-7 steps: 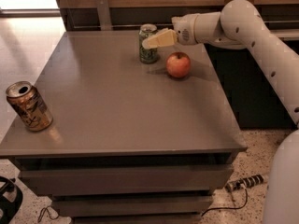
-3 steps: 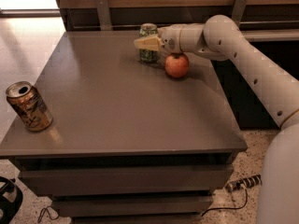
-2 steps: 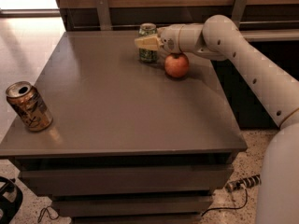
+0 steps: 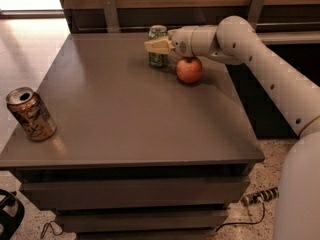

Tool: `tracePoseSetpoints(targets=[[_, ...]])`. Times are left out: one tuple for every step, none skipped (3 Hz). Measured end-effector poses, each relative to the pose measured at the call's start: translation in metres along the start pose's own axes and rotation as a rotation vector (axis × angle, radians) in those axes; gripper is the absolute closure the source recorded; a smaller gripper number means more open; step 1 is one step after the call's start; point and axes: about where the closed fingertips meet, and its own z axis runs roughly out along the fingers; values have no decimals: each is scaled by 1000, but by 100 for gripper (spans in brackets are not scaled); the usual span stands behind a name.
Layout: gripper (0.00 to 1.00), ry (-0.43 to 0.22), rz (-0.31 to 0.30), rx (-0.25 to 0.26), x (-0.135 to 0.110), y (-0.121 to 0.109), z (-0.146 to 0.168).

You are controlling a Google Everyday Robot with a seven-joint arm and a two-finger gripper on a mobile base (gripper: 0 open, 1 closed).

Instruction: Move green can near orange can

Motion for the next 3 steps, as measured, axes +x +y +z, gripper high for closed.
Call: tracePoseSetpoints(targets=[[100,0,0,0,0,0,0],[100,0,0,0,0,0,0],[100,0,0,0,0,0,0]])
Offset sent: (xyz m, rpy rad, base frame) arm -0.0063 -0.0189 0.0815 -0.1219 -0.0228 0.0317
